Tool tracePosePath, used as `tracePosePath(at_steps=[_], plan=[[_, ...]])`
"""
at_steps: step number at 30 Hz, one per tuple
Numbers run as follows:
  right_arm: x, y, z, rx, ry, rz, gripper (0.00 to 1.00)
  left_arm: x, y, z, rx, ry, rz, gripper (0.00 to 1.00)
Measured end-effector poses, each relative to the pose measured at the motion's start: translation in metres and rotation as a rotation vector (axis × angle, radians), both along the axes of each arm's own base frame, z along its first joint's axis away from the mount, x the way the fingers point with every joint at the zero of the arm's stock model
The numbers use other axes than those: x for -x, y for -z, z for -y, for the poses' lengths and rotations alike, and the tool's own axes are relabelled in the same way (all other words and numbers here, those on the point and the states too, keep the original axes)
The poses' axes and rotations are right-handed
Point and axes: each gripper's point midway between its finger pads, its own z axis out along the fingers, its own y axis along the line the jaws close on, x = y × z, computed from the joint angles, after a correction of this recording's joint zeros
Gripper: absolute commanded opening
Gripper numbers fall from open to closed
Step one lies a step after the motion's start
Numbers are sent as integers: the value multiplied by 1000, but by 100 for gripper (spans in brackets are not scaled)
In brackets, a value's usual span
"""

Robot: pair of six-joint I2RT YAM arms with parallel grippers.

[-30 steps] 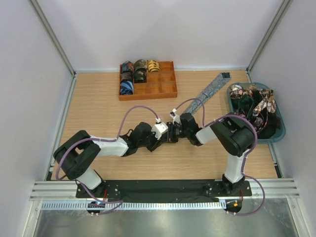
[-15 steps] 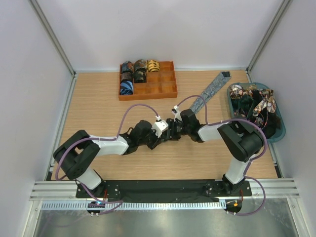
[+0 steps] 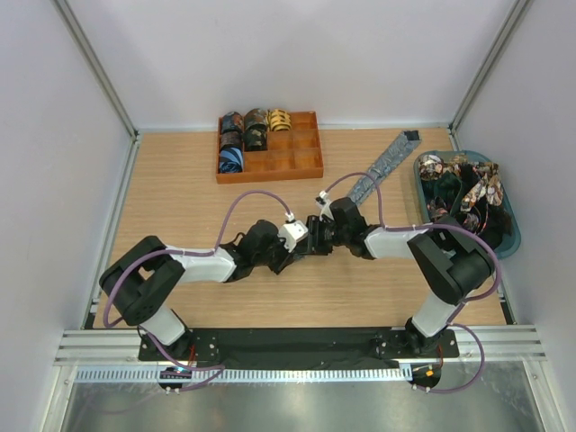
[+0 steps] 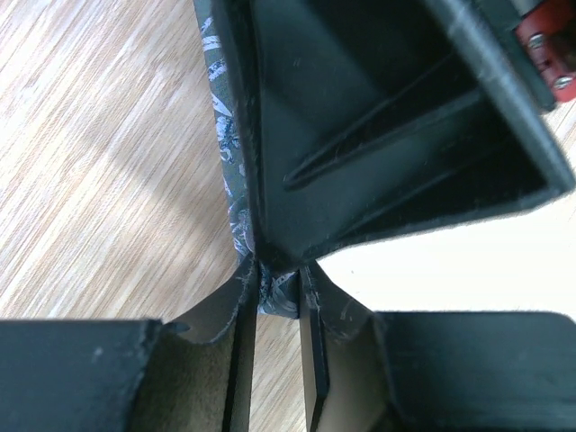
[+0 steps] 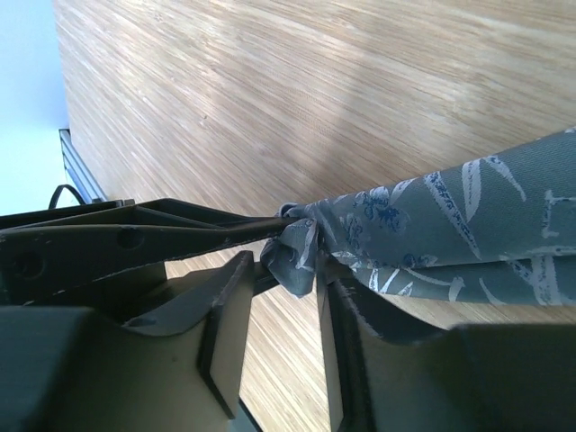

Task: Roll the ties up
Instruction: Roll the tie

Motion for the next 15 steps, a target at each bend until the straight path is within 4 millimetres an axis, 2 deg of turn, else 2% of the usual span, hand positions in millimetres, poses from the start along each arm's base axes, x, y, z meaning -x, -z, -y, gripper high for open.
tracePosePath(at_steps=[9,15], plan=[[-2,-10,1,3,8,11,26,1,0,1,-10,-3,-1,21],[0,-13,-2,-17,-2,5,20,0,0,0,-15,-10,-2,25]])
